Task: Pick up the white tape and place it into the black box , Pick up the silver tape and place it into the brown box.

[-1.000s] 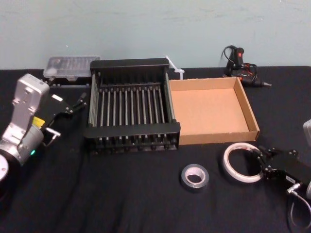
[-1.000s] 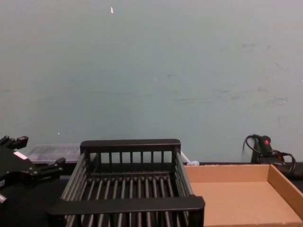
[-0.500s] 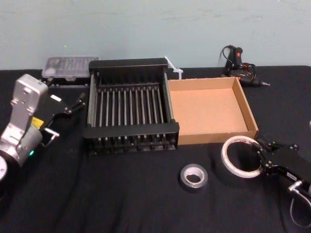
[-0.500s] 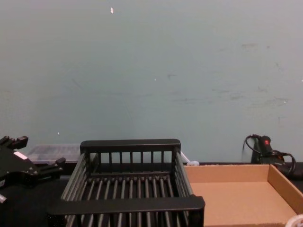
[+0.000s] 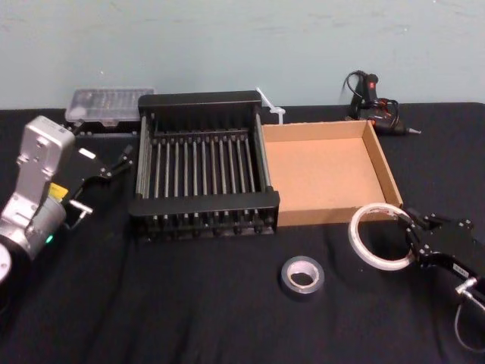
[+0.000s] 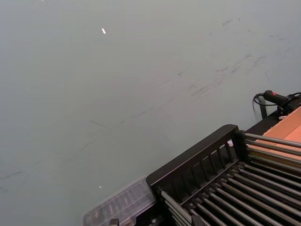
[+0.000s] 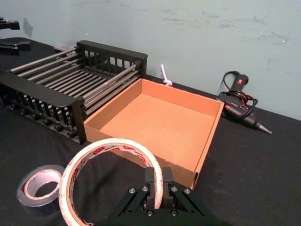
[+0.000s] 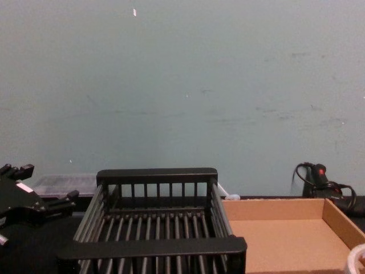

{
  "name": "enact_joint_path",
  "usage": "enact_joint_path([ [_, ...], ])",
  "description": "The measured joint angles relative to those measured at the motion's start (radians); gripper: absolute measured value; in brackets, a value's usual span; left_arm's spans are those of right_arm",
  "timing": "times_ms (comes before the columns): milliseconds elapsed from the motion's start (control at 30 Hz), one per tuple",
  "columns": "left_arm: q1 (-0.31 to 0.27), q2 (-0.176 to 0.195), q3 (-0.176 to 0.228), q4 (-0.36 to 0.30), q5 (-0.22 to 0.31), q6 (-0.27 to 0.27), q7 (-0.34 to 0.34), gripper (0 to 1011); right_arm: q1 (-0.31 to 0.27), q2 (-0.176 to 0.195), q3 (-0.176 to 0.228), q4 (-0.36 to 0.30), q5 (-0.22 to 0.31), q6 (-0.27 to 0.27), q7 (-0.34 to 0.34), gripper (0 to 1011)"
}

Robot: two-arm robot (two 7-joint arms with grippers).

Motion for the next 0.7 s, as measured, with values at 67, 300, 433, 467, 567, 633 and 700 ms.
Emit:
enact_joint_path([
  [67, 0.0, 0.0, 0.0, 0.0, 0.0, 0.0, 0.0, 1001, 0.0, -0.004, 0.001, -0.002, -0.001, 0.0, -0.006, 104],
  [300, 0.0, 0.0, 0.0, 0.0, 0.0, 0.0, 0.0, 1001, 0.02, -0.025, 0.006, 0.002, -0.006, 0.015, -0.031, 104],
  [433, 0.0, 0.0, 0.0, 0.0, 0.0, 0.0, 0.0, 1001, 0.056, -0.034, -0.008, 0.021, -0.015, 0.029, -0.031, 104],
  [467, 0.0, 0.0, 0.0, 0.0, 0.0, 0.0, 0.0, 1001, 0.061, -0.035, -0.011, 0.024, -0.017, 0.031, -0.031, 104],
  [567, 0.0, 0.0, 0.0, 0.0, 0.0, 0.0, 0.0, 1001, 0.09, -0.042, -0.023, 0.036, -0.022, 0.039, -0.03, 104],
  [633, 0.0, 0.0, 0.0, 0.0, 0.0, 0.0, 0.0, 1001, 0.102, -0.045, -0.028, 0.041, -0.025, 0.041, -0.03, 104],
  [700, 0.0, 0.0, 0.0, 0.0, 0.0, 0.0, 0.0, 1001, 0.121, -0.05, -0.038, 0.049, -0.03, 0.047, -0.029, 104],
])
